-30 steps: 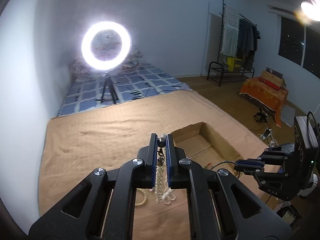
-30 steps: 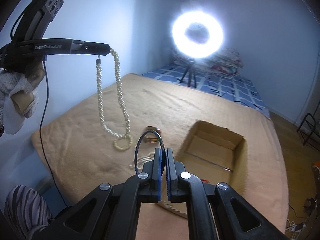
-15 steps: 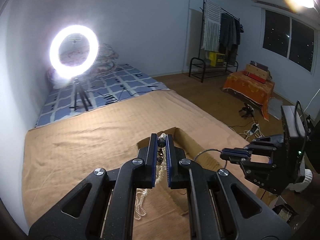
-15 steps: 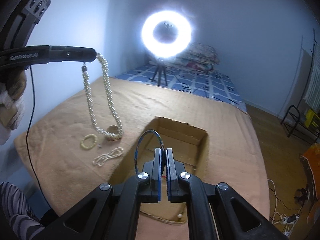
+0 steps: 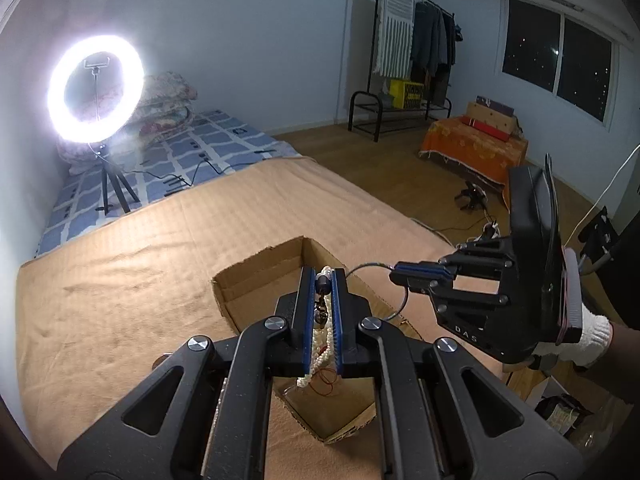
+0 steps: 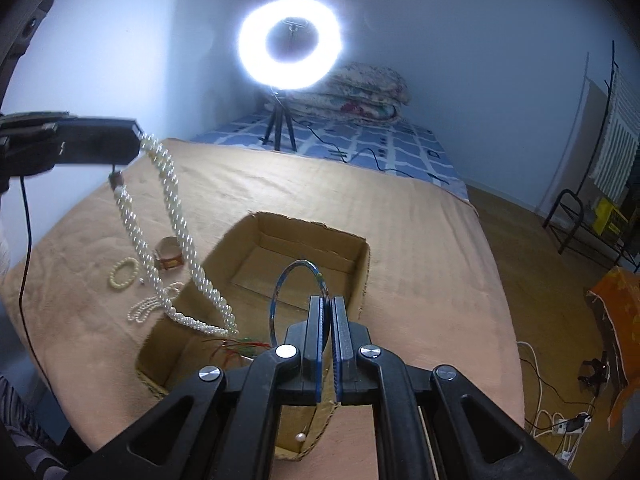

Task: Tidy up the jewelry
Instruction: 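Carry necklace and bangle over the box and lower them inside, opening both tools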

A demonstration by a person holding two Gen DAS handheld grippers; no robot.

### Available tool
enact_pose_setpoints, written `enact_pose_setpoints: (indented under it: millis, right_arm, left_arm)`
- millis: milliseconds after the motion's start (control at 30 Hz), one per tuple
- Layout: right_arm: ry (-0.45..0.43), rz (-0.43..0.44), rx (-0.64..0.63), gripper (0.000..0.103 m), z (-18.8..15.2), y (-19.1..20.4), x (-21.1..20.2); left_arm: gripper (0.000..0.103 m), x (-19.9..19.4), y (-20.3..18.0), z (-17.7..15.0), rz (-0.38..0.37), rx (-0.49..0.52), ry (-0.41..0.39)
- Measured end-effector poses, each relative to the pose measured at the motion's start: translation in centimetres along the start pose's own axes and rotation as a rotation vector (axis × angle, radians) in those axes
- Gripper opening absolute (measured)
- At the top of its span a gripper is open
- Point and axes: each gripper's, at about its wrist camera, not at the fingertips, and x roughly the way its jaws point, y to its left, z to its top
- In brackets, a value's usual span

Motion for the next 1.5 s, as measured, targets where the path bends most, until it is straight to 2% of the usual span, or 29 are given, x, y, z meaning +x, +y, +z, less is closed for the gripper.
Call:
enact_pose_setpoints:
  millis: [433,600,867,1333,1400,1500]
  right_arm:
    - [0.051,0.014,0.004,0.001,0.5,-0.9,4.4]
    - [0.077,0.021,0.003,0.001,0.4,-0.8,6.1]
    - [0.128,0.029,-0.006,0.001,-0.5,-0.3,8.2]
    - [0.172,0.038,-0.006,0.002,-1.6,-0.1,9.4]
    - [0.172,0.035,-0.011,0.017,-1.6,0.1,9.3]
    - [0.170,0.039,-0.019,0.020,-1.7,0.3,9.2]
  left_arm:
    - [0.005,5.6,2.5,0.1,0.050,-0.031,0.049]
    - [0.005,8.6,3.8,0.2,0.053,-0.056,0.089]
    - [0.005,13.1,4.8,0.1,0.104,-0.052,0.153]
    - [0.006,15.0,5.2,-0.5,0.125,-0.055,0.196]
    - [0.013,14.9,5.4,-0.3,0.121,-0.066,0.192]
    - [0.034,14.4,5.5,0.0,0.119,-0.078,0.175]
